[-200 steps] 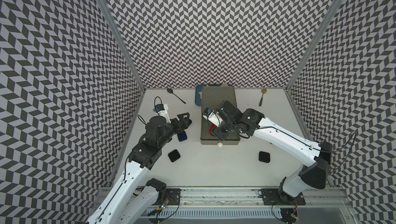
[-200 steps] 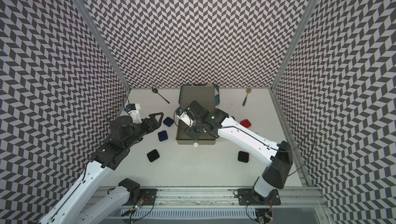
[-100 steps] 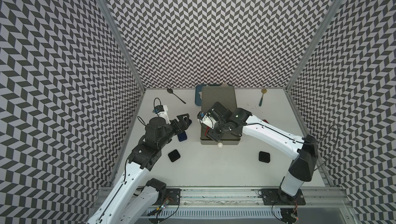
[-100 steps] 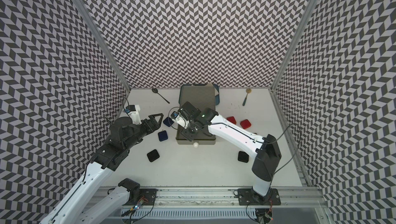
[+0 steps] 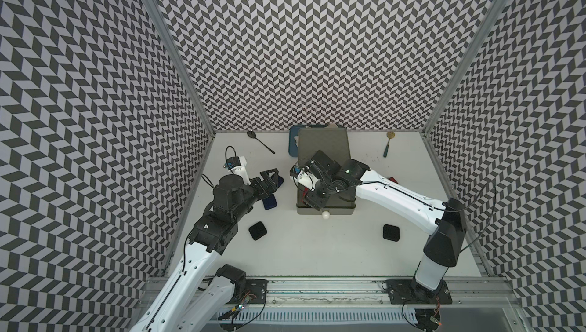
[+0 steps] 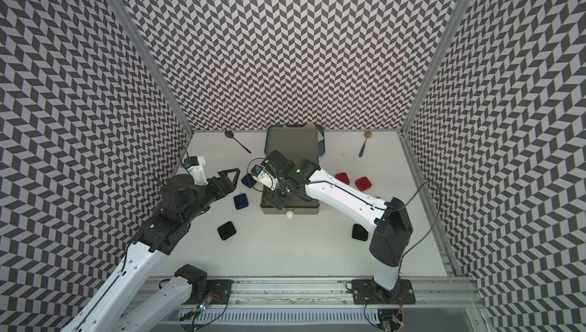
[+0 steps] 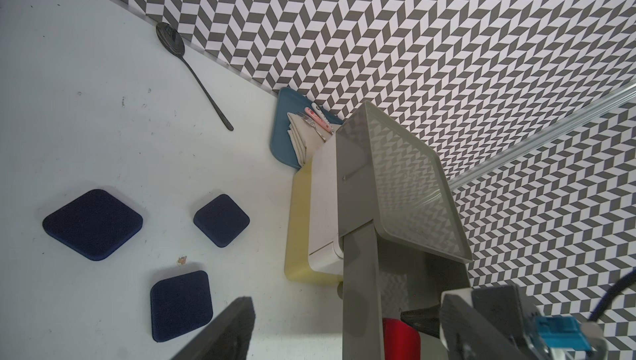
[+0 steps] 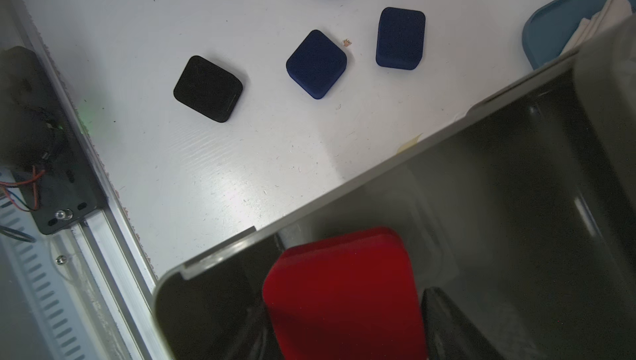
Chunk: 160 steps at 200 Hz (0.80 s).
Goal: Place the brooch boxes into the drawer by color
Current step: Place the brooch box in the drawer.
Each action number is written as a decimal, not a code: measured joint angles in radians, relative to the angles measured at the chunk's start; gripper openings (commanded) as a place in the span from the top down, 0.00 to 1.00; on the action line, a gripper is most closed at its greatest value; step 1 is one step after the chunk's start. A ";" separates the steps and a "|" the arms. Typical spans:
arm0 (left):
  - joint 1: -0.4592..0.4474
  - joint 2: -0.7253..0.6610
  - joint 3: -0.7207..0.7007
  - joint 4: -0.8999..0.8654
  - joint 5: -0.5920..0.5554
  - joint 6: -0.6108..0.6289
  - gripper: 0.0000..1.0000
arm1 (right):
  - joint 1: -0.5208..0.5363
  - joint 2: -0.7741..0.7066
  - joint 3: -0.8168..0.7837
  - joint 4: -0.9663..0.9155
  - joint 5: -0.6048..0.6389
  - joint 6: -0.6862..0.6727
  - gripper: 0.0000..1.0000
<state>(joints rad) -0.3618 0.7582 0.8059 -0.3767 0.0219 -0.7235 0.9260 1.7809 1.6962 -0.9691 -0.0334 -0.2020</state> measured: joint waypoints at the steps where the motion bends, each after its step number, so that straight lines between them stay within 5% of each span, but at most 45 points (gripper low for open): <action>1: 0.000 0.000 0.000 0.000 0.000 0.000 0.10 | 0.000 0.000 0.000 0.000 0.000 0.000 0.26; 104: 0.003 -0.001 -0.002 0.000 0.001 0.000 0.10 | -0.043 -0.019 0.037 0.011 -0.053 0.021 0.15; 160: 0.003 0.006 -0.002 0.002 0.007 0.001 0.11 | -0.142 -0.244 0.018 0.111 -0.105 0.090 0.10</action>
<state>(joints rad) -0.3592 0.7639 0.8036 -0.3752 0.0288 -0.7227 0.7837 1.5368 1.7142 -0.8577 -0.1387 -0.1120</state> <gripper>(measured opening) 0.894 0.872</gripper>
